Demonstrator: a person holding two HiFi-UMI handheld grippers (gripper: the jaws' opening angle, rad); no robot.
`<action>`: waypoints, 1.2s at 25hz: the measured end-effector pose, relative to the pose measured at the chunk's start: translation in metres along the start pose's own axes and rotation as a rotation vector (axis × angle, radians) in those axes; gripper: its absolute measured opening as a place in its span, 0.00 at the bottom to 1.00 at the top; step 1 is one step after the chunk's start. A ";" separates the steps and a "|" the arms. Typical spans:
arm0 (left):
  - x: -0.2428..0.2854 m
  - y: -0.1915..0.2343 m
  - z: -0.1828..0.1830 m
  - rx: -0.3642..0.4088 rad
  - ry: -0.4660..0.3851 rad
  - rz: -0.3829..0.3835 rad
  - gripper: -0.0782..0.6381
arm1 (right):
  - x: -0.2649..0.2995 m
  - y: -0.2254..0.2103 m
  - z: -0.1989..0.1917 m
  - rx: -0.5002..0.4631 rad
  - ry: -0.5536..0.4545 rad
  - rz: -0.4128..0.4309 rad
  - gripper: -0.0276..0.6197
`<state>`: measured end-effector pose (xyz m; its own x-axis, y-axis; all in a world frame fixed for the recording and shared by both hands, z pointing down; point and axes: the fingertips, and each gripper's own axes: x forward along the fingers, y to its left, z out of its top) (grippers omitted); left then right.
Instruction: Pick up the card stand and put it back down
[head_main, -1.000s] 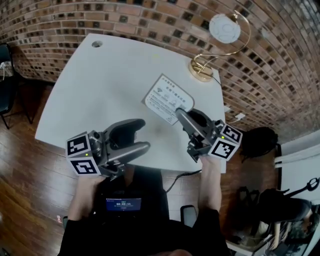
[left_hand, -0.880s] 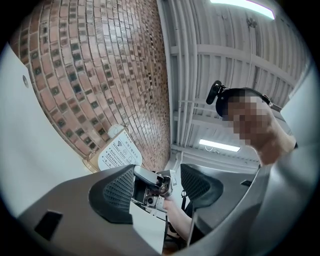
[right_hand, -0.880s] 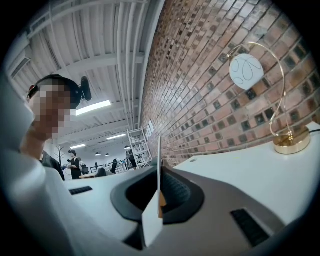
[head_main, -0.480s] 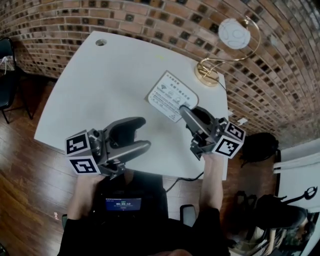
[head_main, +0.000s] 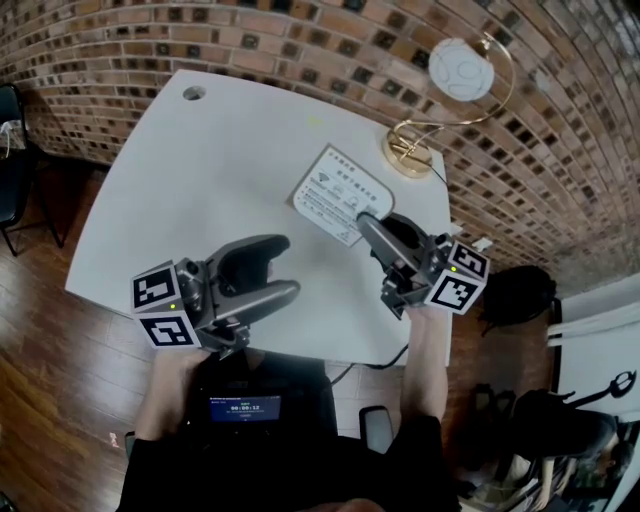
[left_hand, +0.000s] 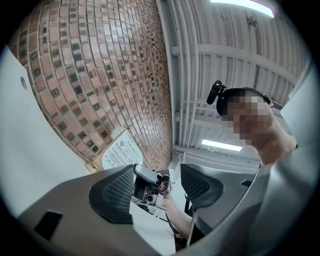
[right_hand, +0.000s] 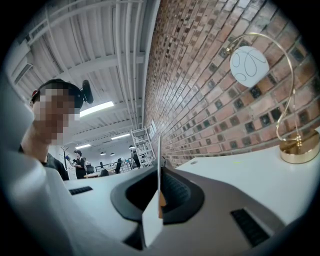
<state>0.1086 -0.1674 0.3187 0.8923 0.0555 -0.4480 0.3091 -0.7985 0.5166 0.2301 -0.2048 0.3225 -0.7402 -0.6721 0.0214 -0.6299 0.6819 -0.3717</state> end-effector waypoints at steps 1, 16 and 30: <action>0.001 0.001 0.001 0.002 0.002 0.000 0.51 | 0.000 -0.003 0.002 0.002 -0.001 0.003 0.08; 0.004 0.025 0.018 0.022 -0.010 0.032 0.51 | 0.012 -0.034 0.014 0.009 0.022 0.035 0.08; 0.018 0.042 0.033 0.055 0.001 0.041 0.51 | 0.018 -0.054 0.039 -0.027 0.043 0.073 0.08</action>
<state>0.1273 -0.2195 0.3082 0.9044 0.0226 -0.4262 0.2535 -0.8318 0.4938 0.2600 -0.2654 0.3067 -0.7931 -0.6081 0.0351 -0.5799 0.7362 -0.3489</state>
